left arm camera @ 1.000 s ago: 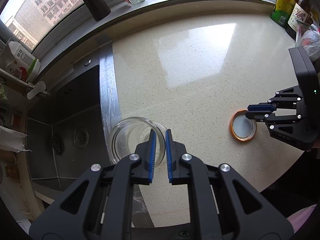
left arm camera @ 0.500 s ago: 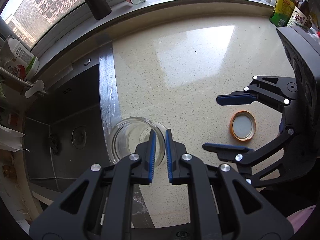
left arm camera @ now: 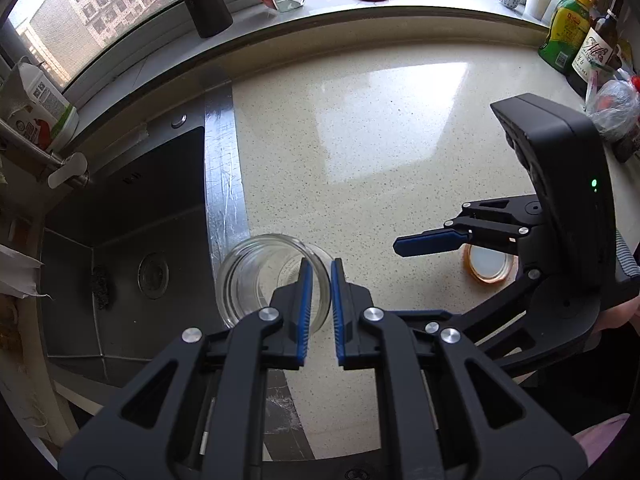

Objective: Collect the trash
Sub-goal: 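Open the right gripper and move it to the jar held by the left gripper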

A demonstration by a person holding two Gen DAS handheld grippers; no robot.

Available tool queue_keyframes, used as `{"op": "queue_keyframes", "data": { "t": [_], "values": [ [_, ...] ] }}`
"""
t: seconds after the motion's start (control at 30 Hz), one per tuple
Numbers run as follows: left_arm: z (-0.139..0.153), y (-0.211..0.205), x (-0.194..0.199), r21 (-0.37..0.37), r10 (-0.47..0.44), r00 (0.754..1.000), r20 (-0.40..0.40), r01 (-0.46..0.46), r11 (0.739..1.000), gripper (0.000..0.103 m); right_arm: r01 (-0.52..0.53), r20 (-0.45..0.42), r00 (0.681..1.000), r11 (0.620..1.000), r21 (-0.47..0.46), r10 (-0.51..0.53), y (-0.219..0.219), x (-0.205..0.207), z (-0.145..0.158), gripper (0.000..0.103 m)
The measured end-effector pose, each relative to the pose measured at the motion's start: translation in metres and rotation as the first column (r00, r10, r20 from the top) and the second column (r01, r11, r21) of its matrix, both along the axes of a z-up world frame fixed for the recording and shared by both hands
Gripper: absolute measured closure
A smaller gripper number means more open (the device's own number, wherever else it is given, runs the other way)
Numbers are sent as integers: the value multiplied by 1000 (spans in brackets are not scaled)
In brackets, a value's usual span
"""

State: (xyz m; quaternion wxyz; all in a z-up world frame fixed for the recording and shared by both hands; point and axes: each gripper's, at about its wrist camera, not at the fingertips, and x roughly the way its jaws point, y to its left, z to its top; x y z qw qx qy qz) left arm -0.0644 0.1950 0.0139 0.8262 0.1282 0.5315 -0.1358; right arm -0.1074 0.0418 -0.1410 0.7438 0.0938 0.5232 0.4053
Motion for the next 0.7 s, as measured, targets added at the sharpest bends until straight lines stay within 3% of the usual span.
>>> {"op": "queue_keyframes", "data": {
  "t": [0.13,0.3,0.5,0.7],
  "values": [
    [0,10,-3,-34,6,1000,1,-6,999,95,-64,15,998,994,-93,65,12,-7,-8,34],
    [0,23,-4,-62,22,1000,-2,-22,998,95,-71,28,997,994,-84,73,20,-3,-6,34],
    [2,35,-6,-120,48,999,11,-46,992,95,-150,58,986,981,-124,158,44,-1,-5,34],
    [2,35,-5,-114,36,999,8,-35,993,95,-187,85,977,979,-76,193,60,-1,-3,34]
  ]
}}
